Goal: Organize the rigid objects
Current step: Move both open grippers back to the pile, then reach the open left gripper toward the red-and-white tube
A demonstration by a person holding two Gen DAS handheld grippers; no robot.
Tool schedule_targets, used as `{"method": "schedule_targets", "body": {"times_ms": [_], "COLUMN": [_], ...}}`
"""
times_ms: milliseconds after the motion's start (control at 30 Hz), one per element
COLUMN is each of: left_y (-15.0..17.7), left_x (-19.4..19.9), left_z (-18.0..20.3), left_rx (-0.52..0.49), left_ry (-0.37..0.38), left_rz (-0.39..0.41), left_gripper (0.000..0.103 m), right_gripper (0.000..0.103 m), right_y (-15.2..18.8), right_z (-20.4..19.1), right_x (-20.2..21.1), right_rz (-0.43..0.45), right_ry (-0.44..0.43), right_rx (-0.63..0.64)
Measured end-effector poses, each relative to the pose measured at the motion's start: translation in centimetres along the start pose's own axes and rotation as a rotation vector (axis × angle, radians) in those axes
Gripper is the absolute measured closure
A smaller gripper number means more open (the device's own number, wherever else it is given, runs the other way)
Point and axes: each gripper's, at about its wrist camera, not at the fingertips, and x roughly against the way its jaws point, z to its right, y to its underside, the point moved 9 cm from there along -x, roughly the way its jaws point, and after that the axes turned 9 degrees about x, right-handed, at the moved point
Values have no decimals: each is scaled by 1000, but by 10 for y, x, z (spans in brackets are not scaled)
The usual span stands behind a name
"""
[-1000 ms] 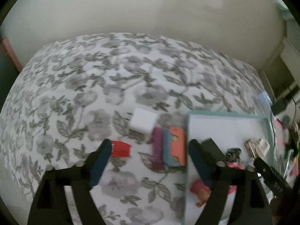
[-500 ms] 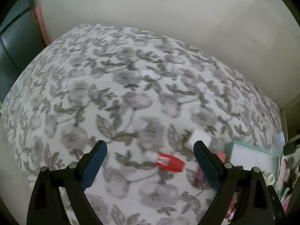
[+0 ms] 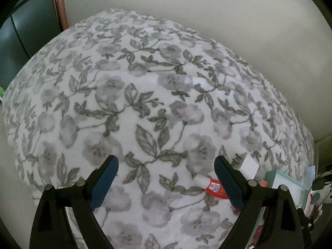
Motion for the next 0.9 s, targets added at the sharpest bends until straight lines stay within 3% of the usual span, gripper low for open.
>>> {"method": "schedule_targets", "body": {"times_ms": [333,900], "left_y": [10,26], "left_x": [-28,-60], "left_z": [9,34], "left_rx": [-47,-148], "left_ry": [25,25], "left_rz": [-106,-203], "left_gripper": [9,9], "right_gripper": [0,1], "right_y": [-8,-17], "right_z": [-53,-56], "right_x": [-44,-85], "right_rz": [-64,-120], "right_ry": [-12,27], "right_rx": [110,141]}}
